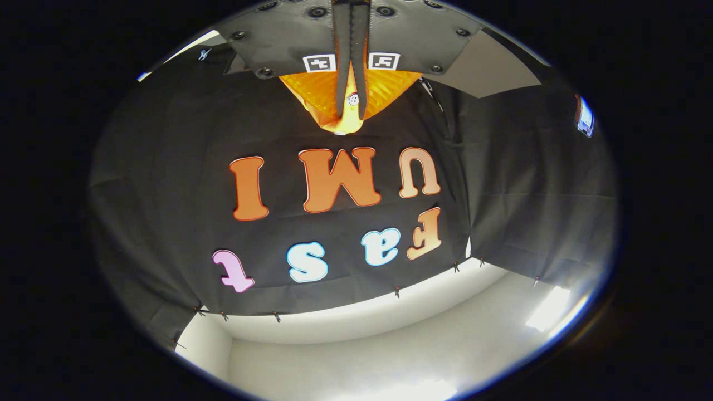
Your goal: Put the clothes into the washing machine and then close the washing machine lid.
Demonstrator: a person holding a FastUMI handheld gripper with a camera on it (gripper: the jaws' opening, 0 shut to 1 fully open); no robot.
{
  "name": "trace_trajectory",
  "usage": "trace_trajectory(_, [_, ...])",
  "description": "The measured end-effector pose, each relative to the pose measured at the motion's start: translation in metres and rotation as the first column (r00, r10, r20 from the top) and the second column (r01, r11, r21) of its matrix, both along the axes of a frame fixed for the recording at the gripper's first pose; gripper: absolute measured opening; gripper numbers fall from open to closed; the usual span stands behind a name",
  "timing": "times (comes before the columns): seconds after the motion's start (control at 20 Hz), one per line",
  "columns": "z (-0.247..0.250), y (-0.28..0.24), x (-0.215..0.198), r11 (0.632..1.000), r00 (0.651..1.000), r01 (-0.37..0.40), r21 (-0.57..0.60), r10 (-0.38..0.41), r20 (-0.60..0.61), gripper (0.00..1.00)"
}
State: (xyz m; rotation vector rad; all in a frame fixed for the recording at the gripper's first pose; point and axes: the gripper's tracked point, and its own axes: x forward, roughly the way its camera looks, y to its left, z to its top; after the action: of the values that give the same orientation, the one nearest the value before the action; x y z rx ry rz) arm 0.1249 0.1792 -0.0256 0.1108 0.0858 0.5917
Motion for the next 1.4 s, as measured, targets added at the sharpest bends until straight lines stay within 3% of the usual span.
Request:
trace_trajectory(0.4, [-0.133, -0.011, 0.01, 0.996, 0.992, -0.04, -0.077, 0.03, -0.124, 0.08])
trace_trajectory(0.8, [-0.254, 0.0, 0.013, 0.985, 0.96, -0.096, -0.144, 0.053, -0.277, 0.08])
trace_trajectory(1.15, [-0.381, -0.002, 0.0, 0.952, 0.876, -0.164, -0.257, 0.02, -0.481, 0.08])
trace_trajectory(1.4, [-0.452, -0.017, -0.004, 0.949, 0.779, -0.14, -0.283, -0.072, -0.623, 0.08])
